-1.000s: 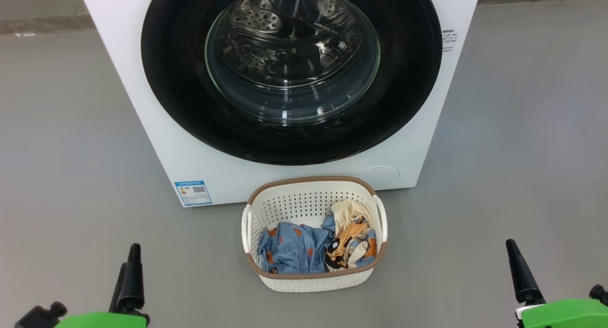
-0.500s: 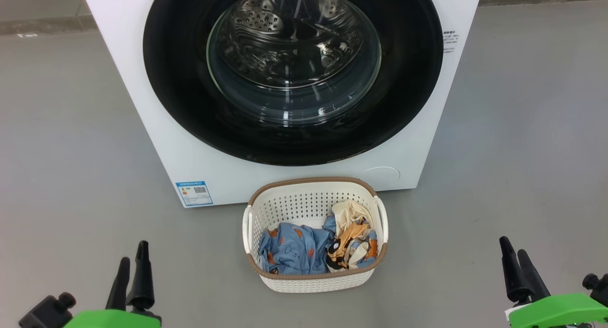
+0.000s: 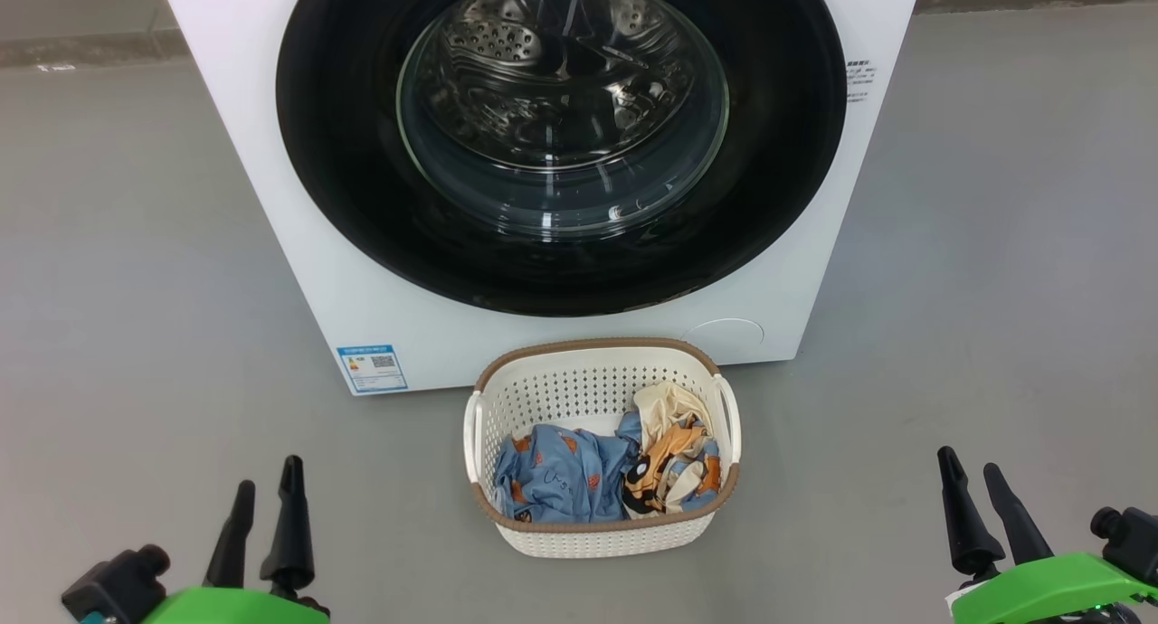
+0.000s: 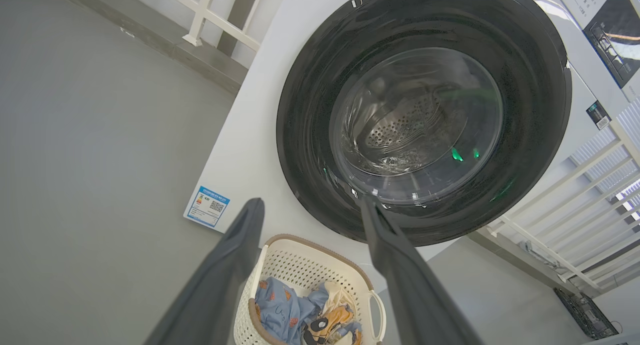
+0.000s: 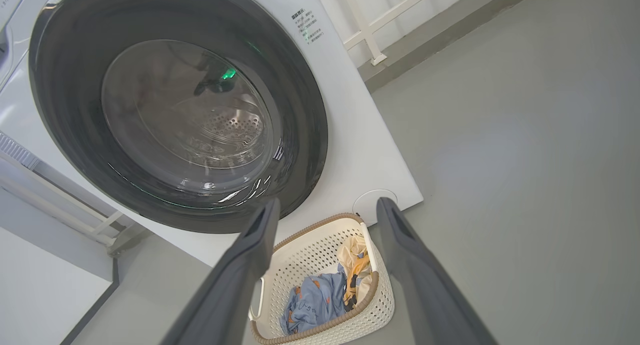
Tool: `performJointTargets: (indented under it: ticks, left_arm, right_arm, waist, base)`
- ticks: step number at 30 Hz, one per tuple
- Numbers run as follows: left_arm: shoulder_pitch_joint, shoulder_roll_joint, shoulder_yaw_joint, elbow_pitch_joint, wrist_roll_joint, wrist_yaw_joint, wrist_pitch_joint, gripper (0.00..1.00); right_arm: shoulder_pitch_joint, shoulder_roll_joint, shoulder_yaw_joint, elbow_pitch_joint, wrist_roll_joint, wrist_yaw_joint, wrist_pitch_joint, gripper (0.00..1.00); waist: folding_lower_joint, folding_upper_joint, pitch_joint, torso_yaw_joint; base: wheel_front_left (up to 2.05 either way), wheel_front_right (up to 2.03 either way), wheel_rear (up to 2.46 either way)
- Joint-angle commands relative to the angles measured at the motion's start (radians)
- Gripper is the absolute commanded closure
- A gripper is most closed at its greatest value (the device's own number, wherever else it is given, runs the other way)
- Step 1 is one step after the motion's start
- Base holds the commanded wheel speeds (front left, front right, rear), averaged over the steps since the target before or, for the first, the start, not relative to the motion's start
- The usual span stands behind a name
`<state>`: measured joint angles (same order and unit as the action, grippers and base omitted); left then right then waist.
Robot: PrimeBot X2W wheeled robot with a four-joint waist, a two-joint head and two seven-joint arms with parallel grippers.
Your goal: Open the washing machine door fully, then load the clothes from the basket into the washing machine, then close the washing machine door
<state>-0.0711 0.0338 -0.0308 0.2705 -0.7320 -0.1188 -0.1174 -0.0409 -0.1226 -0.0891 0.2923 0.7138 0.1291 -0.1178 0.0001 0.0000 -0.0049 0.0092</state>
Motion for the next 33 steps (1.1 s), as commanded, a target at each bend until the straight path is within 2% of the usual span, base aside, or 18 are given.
performJointTargets:
  ticks: [1, 33]
  left_arm:
    - [-0.047, 0.013, 0.014, -0.017, 0.036, -0.008, -0.016, 0.00]
    - [-0.081, 0.025, -0.039, 0.064, 0.371, -0.011, -0.110, 0.00]
  right_arm:
    - [-0.039, -0.020, 0.019, -0.025, -0.044, 0.001, -0.016, 0.00]
    - [-0.037, -0.039, 0.041, -0.034, -0.418, 0.001, -0.106, 0.00]
  waist:
    - [-0.0001, 0.0000, -0.001, 0.000]
    - [-0.0001, 0.0000, 0.005, 0.006]
  base:
    - [0.00, 0.00, 0.00]
    - [0.00, 0.00, 0.00]
